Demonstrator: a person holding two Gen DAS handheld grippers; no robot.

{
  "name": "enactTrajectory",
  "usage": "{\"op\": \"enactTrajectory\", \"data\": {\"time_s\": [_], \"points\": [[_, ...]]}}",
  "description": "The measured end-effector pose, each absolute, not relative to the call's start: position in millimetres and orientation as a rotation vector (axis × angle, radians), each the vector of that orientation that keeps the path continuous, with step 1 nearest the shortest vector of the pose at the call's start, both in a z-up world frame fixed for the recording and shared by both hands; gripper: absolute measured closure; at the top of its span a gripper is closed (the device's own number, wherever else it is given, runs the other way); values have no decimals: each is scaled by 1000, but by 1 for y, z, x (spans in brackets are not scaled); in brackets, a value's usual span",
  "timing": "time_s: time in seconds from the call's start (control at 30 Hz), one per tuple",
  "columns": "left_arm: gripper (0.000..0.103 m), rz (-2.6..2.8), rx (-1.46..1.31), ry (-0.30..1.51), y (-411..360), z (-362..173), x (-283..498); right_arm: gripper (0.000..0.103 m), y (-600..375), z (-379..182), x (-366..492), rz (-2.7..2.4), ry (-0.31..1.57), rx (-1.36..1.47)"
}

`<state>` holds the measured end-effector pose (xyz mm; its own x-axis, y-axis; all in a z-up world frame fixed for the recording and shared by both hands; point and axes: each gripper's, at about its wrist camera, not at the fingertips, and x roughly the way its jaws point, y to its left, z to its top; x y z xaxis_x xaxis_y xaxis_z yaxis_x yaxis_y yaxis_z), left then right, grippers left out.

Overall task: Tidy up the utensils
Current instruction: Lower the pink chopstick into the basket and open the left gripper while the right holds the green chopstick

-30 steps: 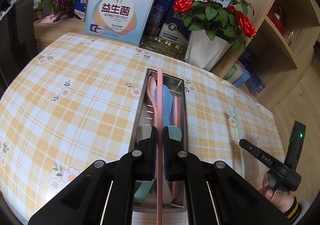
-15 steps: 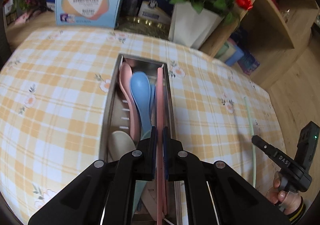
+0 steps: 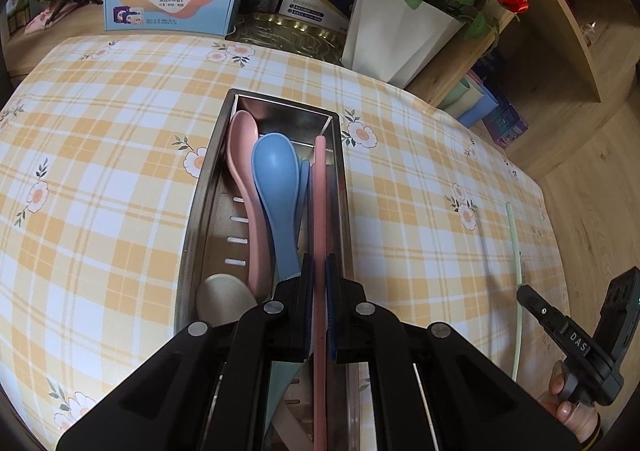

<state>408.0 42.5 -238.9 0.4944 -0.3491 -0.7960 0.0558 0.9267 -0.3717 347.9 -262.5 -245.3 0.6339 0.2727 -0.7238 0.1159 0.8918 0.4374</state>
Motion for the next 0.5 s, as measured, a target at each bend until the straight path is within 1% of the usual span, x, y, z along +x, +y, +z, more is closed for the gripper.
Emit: {"op": "enactTrajectory", "data": {"time_s": [0.27,0.5], "points": [[97,-282,-326,1021,43,-238,408,97,-264,-244,346,91,889,482],[97,-275,-295,987,44,-227,403,97,-262,-240,345,101,884,480]]}}
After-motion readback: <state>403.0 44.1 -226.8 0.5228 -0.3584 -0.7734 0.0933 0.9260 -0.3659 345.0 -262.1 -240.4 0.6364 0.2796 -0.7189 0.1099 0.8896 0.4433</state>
